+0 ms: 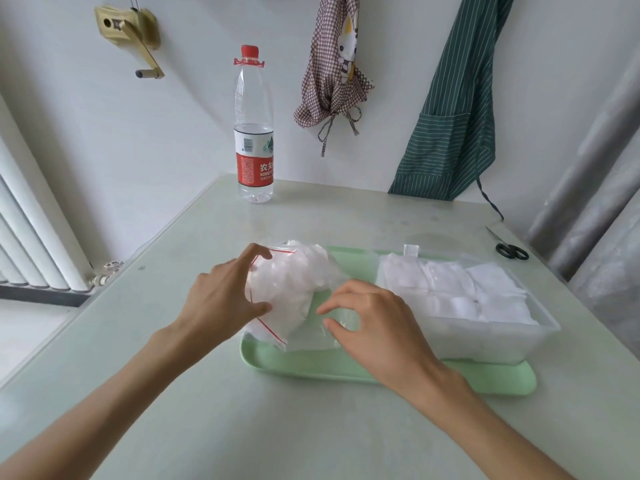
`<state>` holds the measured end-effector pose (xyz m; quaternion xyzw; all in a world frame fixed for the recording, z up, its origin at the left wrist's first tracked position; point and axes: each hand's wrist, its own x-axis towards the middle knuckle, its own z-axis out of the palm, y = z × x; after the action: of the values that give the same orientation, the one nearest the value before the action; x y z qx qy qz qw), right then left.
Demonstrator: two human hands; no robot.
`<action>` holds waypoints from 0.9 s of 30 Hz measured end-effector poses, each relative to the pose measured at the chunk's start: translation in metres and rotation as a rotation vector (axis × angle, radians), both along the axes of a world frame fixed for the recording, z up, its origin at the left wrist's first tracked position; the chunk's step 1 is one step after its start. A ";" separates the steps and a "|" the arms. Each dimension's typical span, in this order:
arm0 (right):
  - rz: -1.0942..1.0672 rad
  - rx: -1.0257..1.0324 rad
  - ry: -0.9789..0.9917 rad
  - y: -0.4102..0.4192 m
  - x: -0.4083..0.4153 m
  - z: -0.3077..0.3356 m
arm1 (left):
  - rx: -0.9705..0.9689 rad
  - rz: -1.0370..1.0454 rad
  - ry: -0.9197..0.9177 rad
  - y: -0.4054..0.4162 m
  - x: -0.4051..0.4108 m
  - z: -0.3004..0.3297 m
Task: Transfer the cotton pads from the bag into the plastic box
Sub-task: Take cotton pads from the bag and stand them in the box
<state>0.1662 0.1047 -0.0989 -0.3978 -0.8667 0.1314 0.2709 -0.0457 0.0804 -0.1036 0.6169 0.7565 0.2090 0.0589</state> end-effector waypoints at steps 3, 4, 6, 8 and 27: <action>-0.044 -0.027 0.142 0.006 -0.002 0.000 | 0.023 -0.095 -0.270 0.012 0.005 -0.004; -0.058 -0.019 0.145 0.008 -0.003 0.002 | 0.024 -0.163 -0.398 0.015 0.007 -0.006; -0.095 -0.019 0.077 0.013 -0.005 0.006 | 0.021 -0.318 -0.613 0.019 0.011 -0.008; -0.122 -0.023 -0.047 0.018 -0.007 0.008 | 0.035 -0.370 -0.527 0.022 0.009 -0.015; -0.232 0.091 -0.281 0.038 -0.006 0.034 | -0.133 -0.167 -0.047 0.049 0.014 0.045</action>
<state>0.1601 0.1432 -0.0645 -0.4968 -0.8494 0.0033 0.1782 -0.0318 0.1290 -0.0584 0.6676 0.7129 0.1670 0.1348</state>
